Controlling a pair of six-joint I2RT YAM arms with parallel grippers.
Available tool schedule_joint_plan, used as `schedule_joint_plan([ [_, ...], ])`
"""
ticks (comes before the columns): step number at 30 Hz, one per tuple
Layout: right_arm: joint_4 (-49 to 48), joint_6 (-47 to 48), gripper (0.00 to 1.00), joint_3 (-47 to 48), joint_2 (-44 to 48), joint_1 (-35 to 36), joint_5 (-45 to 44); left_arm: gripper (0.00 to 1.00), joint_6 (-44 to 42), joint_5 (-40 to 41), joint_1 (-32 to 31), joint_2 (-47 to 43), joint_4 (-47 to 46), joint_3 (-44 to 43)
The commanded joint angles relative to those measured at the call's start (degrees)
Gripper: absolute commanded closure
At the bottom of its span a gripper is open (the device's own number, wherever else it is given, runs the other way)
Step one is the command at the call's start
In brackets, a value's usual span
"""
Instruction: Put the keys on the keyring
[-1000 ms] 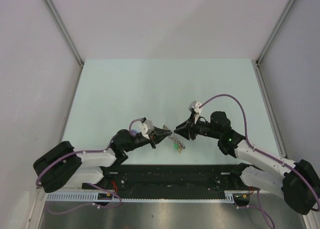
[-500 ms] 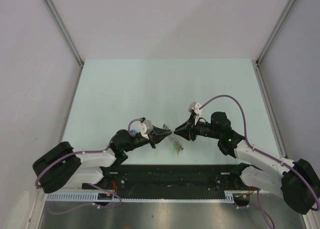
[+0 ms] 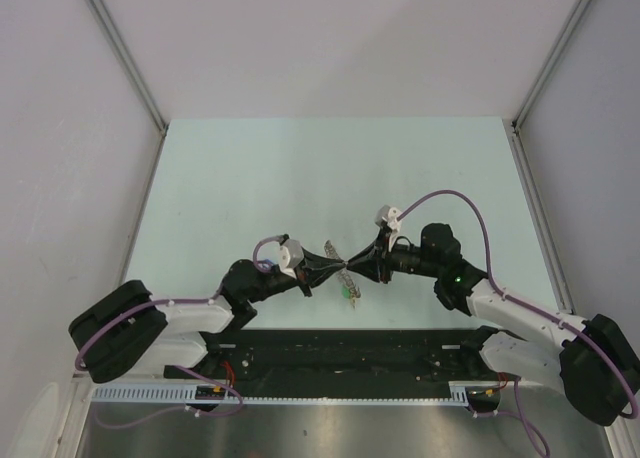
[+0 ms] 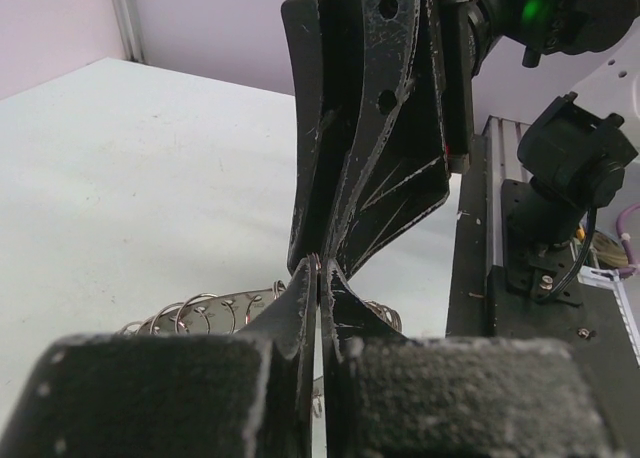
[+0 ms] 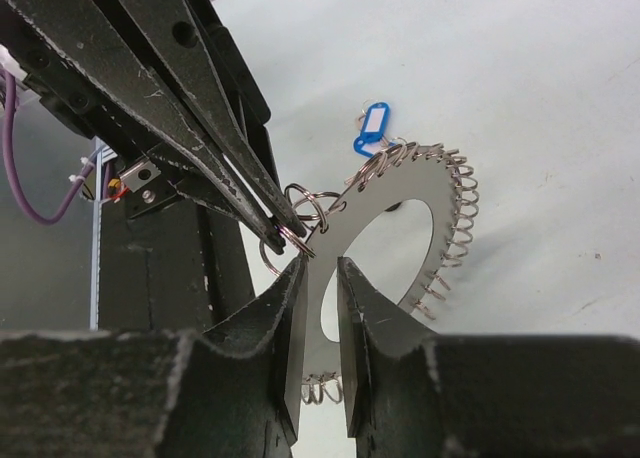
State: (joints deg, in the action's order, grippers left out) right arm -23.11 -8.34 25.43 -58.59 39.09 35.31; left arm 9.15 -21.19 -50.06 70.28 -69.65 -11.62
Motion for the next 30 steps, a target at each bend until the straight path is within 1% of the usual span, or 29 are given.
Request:
schedule_joint_plan([
  [1, -6.50, 0.25, 0.79, 0.15, -0.65, 0.02, 2.74, 1.00, 2.63, -3.15, -0.12, 1.78, -7.96, -1.13],
  [3, -6.86, 0.34, 0.80, 0.15, -0.48, 0.02, 3.10, 1.00, 3.07, -3.59, -0.12, 2.75, -9.10, -1.22],
  [6, -7.21, 0.43, 0.85, 0.15, 0.14, 0.02, 4.41, 1.00, 3.25, -3.68, -0.12, 3.28, -9.54, -1.22],
  [7, -6.95, 0.60, 0.89, 0.15, 0.40, 0.02, 4.59, 1.00, 3.25, -3.68, -0.12, 3.46, -9.54, -1.13],
  [8, -6.86, 0.78, 0.90, 0.15, 0.66, 0.02, 4.59, 1.00, 3.25, -3.51, -0.12, 3.55, -9.54, -1.04],
  [10, -6.51, 0.78, 0.98, 0.15, 1.46, 0.02, 4.68, 1.00, 3.25, -3.59, -0.03, 3.72, -9.46, -0.95],
  [11, -6.42, 0.87, 1.00, 0.23, 1.63, 0.02, 4.51, 1.00, 3.33, -3.59, -0.03, 3.81, -9.45, -0.86],
  [14, -4.67, 1.39, 1.00, 0.58, 2.25, 0.02, 3.72, 0.98, 3.25, -3.51, 0.31, 3.55, -9.19, -0.69],
  [16, -1.26, 2.45, 1.00, 1.63, 2.42, -0.07, 2.31, 0.86, 3.51, -3.33, 0.84, 2.50, -8.14, -0.51],
  [17, 0.07, 2.88, 1.00, 2.07, 2.60, 0.02, 1.87, 0.78, 3.77, -3.33, 1.89, 0.49, -6.05, -0.25],
  [18, 1.91, 3.32, 1.00, 3.38, 2.78, 0.19, -0.31, 0.65, 3.86, -3.24, 2.42, -0.83, -4.46, -0.16],
  [19, 6.11, 4.72, 1.00, 4.18, 2.95, 0.46, -1.81, 0.60, 3.95, -2.63, 3.04, -2.33, -2.27, -0.16],
  [20, 8.24, 5.69, 1.00, 4.88, 3.47, 0.98, -3.39, 0.56, 3.17, -1.58, 3.82, -6.69, 3.93, -0.51],
  [21, 10.70, 6.57, 1.00, 6.02, 3.74, 2.73, -8.28, 0.47, 2.46, -0.70, 3.83, -9.00, 7.99, -0.95],
  [22, 15.59, 8.06, 1.00, 8.38, 3.92, 4.22, -11.20, 0.43, 1.50, 1.05, 3.83, -11.63, 12.21, -1.39],
  [23, 17.73, 8.16, 1.00, 9.80, 3.66, 5.46, -13.92, 0.38, 0.27, 4.11, 3.83, -13.92, 20.35, -2.61],
  [24, 19.75, 8.16, 1.00, 11.03, 3.31, 6.51, -18.65, 0.32, -0.09, 6.23, 3.83, -18.29, 24.00, -3.14],
  [25, 24.73, 9.64, 1.00, 14.09, 2.78, 8.44, -20.87, 0.29, -0.36, 8.25, 3.83, -20.25, 27.34, -3.67],
  [26, 27.13, 10.09, 1.00, 15.69, 1.99, 9.15, -22.72, 0.28, -0.71, 11.92, 3.83, -22.01, 32.85, -4.29],
  [27, 29.42, 10.27, 1.00, 17.18, 0.16, 9.77, -25.79, 0.25, -1.06, 13.27, 3.83, -25.25, 35.26, -4.55],
  [28, 34.31, 10.53, 1.00, 19.20, -1.34, 10.65, -27.12, 0.24, -1.41, 13.98, 3.83, -26.41, 37.28, -4.82],
  [30, 39.35, 11.85, 1.00, 24.38, -5.28, 11.70, -30.98, 0.23, -2.29, 14.42, 3.83, -28.35, 40.98, -4.82],
])
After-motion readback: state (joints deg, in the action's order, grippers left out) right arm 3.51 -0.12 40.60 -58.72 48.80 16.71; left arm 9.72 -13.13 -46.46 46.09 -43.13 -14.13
